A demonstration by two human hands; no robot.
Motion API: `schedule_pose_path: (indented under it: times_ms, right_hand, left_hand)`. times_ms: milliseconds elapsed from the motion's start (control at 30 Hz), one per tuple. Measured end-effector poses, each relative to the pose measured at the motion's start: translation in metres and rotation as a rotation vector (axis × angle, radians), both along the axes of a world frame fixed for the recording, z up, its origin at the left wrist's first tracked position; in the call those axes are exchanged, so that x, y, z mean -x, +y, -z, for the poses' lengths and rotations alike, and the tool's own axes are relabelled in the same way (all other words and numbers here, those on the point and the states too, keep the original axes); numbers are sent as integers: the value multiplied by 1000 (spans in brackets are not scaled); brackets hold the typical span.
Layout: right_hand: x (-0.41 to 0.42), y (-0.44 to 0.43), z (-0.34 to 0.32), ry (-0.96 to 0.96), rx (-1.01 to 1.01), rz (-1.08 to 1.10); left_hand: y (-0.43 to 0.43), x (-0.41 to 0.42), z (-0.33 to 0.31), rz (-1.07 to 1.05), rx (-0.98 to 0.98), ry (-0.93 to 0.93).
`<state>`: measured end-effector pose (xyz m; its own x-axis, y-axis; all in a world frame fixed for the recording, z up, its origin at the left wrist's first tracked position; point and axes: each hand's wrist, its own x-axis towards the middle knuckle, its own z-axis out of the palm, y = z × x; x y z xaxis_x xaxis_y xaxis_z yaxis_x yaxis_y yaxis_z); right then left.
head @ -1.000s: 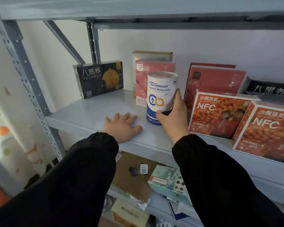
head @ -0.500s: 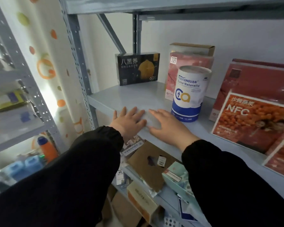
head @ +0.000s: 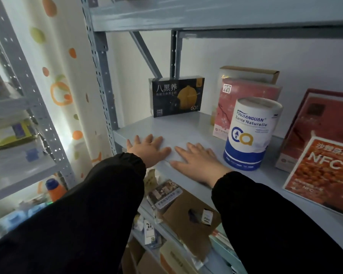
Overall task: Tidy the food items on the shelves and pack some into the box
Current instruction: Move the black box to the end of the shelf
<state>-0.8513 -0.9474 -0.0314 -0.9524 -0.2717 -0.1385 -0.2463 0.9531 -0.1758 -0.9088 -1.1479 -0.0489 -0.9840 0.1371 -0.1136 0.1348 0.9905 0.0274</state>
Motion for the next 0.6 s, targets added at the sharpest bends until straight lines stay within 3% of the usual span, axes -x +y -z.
schedule_pose_path:
  times_ms: [267, 433, 500, 600]
  right_hand:
    - [74, -33, -4, -15, -7, 93]
    - [109, -37, 1, 26, 13, 181]
    - [114, -36, 3, 56, 36, 205]
    - [114, -32, 5, 89, 88, 222]
  left_hand:
    - [-23, 91, -5, -4, -105, -39]
    - [-33, 143, -2, -42, -195, 71]
    - [-32, 164, -4, -120, -295, 48]
    - [-32, 199, -7, -260, -617, 30]
